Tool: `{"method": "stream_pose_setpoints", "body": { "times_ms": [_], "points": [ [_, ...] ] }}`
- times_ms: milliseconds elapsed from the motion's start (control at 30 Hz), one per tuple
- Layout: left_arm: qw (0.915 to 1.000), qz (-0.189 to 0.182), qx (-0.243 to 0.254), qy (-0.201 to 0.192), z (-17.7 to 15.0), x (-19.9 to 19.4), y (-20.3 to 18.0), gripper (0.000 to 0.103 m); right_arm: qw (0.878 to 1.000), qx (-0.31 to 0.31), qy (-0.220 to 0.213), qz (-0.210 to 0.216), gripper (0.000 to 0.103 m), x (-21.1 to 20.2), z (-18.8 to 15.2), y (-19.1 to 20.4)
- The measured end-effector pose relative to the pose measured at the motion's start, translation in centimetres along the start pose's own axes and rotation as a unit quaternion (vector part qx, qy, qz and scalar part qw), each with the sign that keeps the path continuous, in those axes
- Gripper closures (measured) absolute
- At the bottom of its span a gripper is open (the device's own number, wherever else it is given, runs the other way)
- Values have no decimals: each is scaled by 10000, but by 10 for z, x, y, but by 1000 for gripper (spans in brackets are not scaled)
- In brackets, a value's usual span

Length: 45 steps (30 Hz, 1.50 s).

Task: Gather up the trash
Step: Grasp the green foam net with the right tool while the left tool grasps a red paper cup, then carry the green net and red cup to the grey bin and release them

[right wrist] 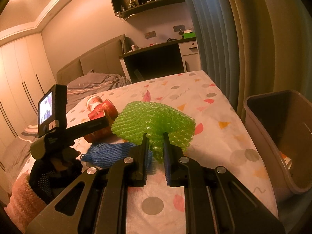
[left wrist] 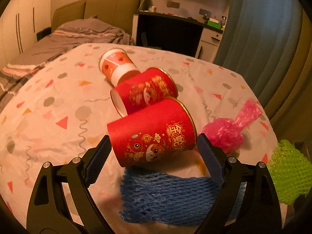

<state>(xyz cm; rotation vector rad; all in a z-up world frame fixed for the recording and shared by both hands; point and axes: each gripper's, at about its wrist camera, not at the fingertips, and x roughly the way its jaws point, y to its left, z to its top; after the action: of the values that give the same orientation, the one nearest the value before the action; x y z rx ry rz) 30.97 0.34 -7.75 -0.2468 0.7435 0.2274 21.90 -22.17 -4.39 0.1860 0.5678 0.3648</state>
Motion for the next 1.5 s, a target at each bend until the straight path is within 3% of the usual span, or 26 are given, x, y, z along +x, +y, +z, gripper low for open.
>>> {"method": "stream_pose_setpoints", "body": {
  "times_ms": [100,167,367,600,833,1133,1500],
  "points": [
    [9998,-154,-85,56,-3,3,4,21,10000,-7,8,16,88,0,-1,1],
    [9998,-165,-82,36,-4,3,6,33,10000,-3,6,19,88,-1,0,-1],
    [9991,-389,15,166,-10,4,9,52,10000,9,8,22,88,0,0,-1],
    [9970,-747,-16,177,-14,-4,17,65,10000,33,-25,10,88,0,0,-3],
    [9953,-922,243,154,-18,-9,18,95,10000,59,-47,51,88,0,-1,-2],
    [9939,-1026,400,-30,-24,-23,11,100,9999,56,-89,43,88,-4,0,-5],
    [9882,-1321,563,-534,-30,-75,-2,100,9996,62,-253,-60,88,-23,2,-5]
  ]
}}
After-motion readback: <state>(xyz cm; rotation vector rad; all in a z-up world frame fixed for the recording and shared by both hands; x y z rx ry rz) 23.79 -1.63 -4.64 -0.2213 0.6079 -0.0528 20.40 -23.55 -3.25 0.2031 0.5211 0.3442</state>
